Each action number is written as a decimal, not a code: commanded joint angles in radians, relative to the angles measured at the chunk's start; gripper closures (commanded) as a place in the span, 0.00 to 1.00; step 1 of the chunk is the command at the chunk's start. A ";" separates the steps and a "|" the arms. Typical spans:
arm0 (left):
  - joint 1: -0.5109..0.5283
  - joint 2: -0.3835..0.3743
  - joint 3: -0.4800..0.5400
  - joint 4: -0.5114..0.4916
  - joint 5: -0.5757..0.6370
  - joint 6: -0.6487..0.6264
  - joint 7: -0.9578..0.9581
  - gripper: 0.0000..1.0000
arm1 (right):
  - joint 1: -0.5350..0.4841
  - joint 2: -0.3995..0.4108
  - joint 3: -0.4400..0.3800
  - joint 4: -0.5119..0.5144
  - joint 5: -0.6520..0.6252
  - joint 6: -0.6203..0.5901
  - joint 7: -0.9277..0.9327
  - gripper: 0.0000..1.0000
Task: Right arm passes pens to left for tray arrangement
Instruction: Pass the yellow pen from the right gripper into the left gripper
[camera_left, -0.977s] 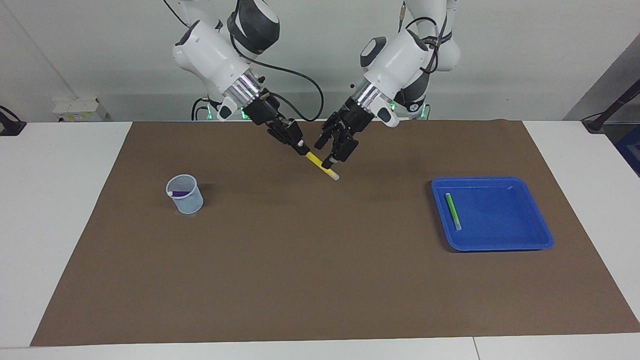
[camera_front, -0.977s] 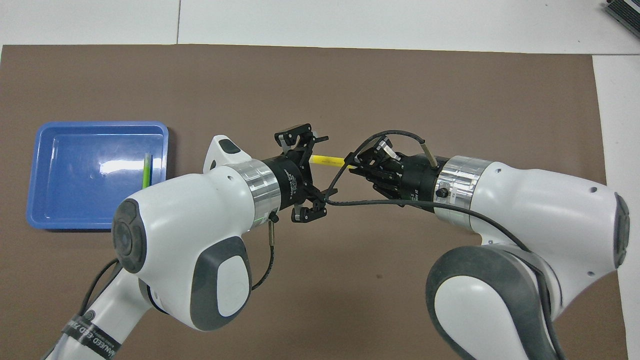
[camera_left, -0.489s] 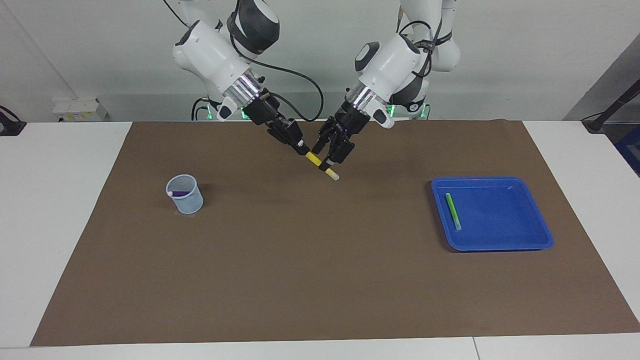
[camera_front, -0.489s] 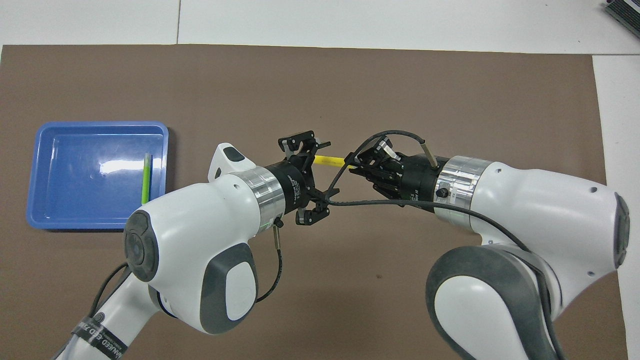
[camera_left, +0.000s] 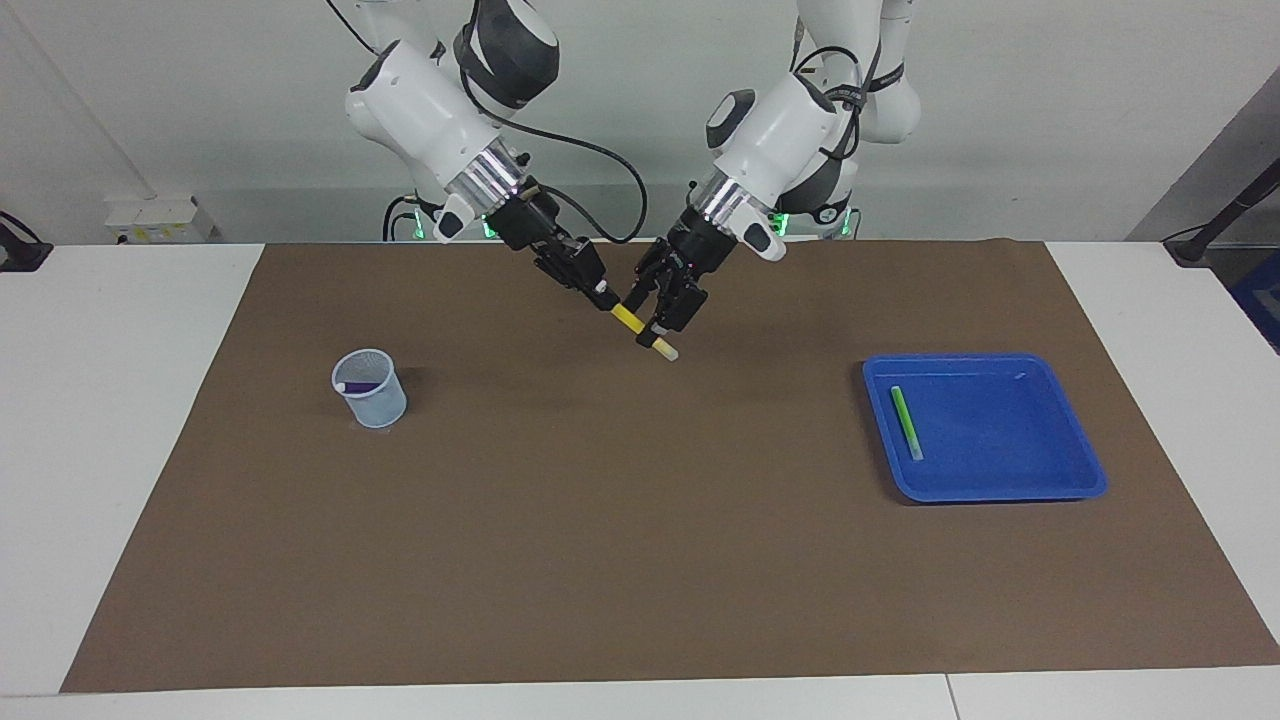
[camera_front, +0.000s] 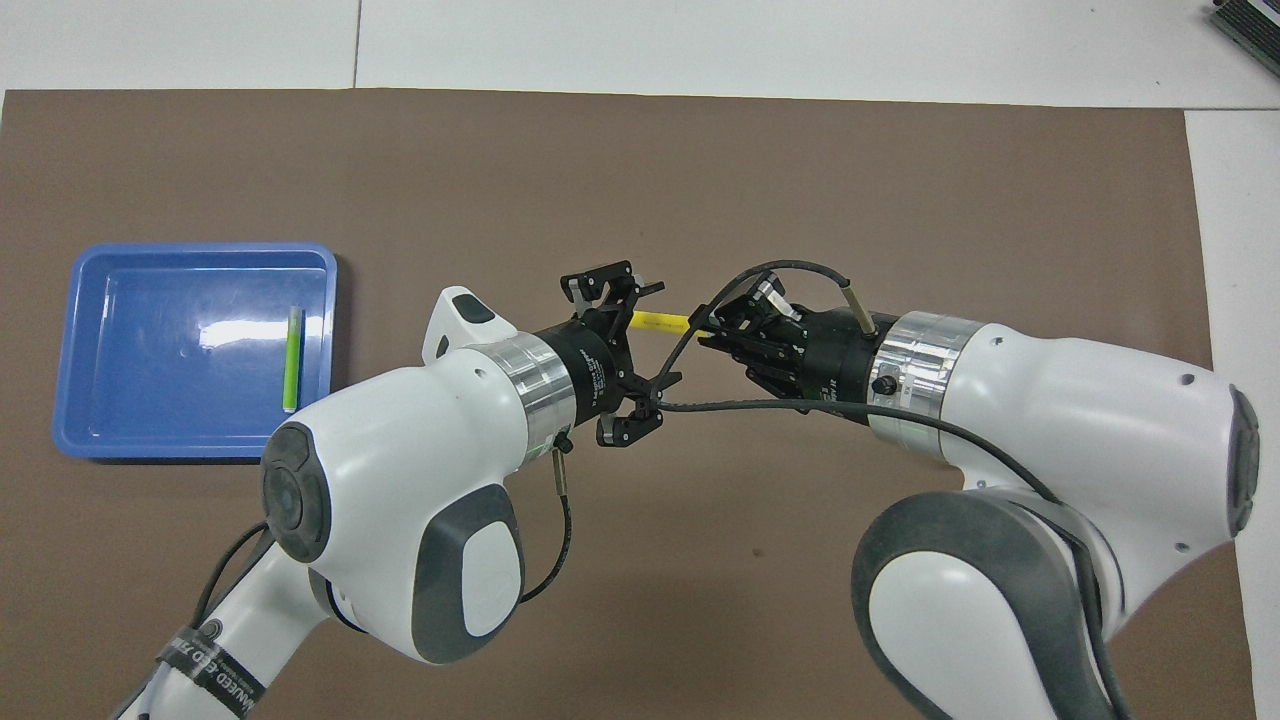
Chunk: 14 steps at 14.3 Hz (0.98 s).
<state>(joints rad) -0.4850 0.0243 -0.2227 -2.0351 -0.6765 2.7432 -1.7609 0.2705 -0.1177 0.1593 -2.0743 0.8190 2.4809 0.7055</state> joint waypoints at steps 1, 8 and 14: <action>-0.020 0.005 0.013 -0.002 -0.015 0.023 -0.002 0.39 | 0.001 -0.003 0.000 -0.007 0.029 0.018 0.005 1.00; -0.015 0.012 0.014 0.044 -0.002 -0.045 0.015 0.56 | 0.001 -0.003 0.000 -0.007 0.029 0.016 0.005 1.00; -0.012 0.011 0.013 0.050 -0.003 -0.068 0.032 0.97 | -0.001 -0.003 0.000 -0.007 0.029 0.015 0.005 1.00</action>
<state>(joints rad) -0.4892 0.0286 -0.2146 -1.9992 -0.6740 2.7060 -1.7276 0.2694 -0.1167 0.1580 -2.0775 0.8191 2.4783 0.7055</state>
